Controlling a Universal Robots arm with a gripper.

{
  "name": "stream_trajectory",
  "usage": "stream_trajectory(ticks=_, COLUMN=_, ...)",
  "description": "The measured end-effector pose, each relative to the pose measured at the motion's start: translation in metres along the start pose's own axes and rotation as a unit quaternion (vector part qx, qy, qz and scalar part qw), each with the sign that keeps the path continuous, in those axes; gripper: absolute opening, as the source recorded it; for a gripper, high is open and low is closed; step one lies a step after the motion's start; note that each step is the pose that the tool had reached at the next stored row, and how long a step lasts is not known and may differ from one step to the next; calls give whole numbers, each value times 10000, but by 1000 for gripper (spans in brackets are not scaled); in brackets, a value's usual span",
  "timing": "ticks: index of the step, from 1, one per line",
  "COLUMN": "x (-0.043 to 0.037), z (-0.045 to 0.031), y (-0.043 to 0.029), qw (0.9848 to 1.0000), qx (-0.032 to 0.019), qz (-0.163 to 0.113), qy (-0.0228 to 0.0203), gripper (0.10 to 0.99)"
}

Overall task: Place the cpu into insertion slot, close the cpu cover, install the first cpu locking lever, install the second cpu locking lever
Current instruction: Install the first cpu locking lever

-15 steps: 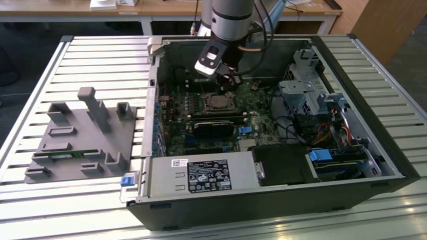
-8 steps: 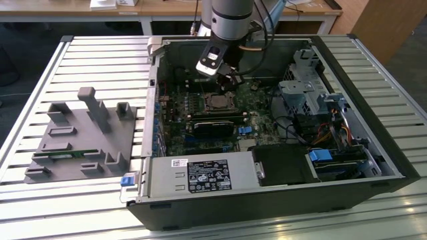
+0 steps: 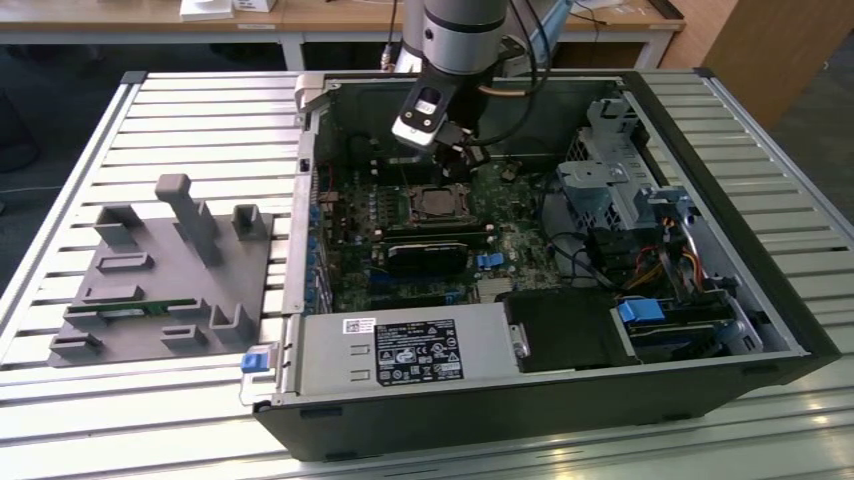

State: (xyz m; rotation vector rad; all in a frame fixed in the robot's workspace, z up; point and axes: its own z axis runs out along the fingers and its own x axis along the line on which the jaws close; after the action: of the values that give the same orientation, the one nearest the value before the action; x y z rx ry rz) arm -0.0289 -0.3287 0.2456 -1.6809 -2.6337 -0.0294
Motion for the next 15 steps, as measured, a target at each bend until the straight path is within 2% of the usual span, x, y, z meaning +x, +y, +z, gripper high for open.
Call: stream_trajectory(ticks=15, x=0, z=-1, y=0, qw=9992, qx=11, qz=-387, qy=1, gripper=118)
